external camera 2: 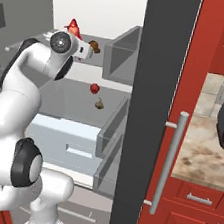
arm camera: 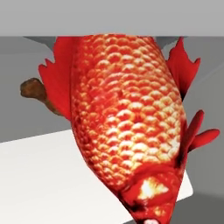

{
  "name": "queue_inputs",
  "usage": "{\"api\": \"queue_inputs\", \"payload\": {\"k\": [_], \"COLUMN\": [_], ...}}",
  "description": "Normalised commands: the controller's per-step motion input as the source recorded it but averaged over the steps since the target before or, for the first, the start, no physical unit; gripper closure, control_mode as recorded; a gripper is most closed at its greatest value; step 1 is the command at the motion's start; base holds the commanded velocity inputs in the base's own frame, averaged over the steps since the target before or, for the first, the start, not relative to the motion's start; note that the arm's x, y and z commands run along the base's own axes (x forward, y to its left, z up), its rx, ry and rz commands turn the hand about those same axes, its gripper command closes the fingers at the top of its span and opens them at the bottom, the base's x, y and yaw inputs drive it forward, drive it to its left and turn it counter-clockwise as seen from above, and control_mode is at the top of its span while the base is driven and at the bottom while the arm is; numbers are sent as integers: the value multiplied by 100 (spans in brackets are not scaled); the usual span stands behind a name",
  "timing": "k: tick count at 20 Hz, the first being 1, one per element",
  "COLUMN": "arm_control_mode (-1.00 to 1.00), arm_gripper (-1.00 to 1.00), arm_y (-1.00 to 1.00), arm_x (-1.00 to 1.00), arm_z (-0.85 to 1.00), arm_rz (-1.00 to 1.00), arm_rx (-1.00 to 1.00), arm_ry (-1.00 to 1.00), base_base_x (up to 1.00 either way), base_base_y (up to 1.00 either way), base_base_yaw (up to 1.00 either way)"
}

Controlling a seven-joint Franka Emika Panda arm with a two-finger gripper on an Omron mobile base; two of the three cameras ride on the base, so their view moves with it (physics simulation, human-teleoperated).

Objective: Transport the fish and garlic to the fridge. Place the fish on the rack containing meat and place the garlic on the rack containing the vegetable, ensuring meats and vegetables are on different racks.

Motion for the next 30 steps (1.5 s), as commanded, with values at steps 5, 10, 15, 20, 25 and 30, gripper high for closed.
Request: {"api": "queue_inputs", "payload": {"k": [5,10,15,20,25,30], "arm_control_mode": [-100,-100,-100,-100,-100,-100], "arm_gripper": [100,100,100,100,-100,-100], "arm_y": [25,23,9,2,19,12], "arm_x": [88,80,56,48,38,5], "arm_z": [-10,-17,-36,-46,-48,-10], "arm_rz": [0,0,0,0,0,0], "arm_rx": [-2,0,0,0,0,0], "arm_ry": [0,0,0,0,0,0], "base_base_x": [0,0,0,0,0,0], "base_base_y": [0,0,0,0,0,0], "base_base_yaw": [0,0,0,0,0,0]}}
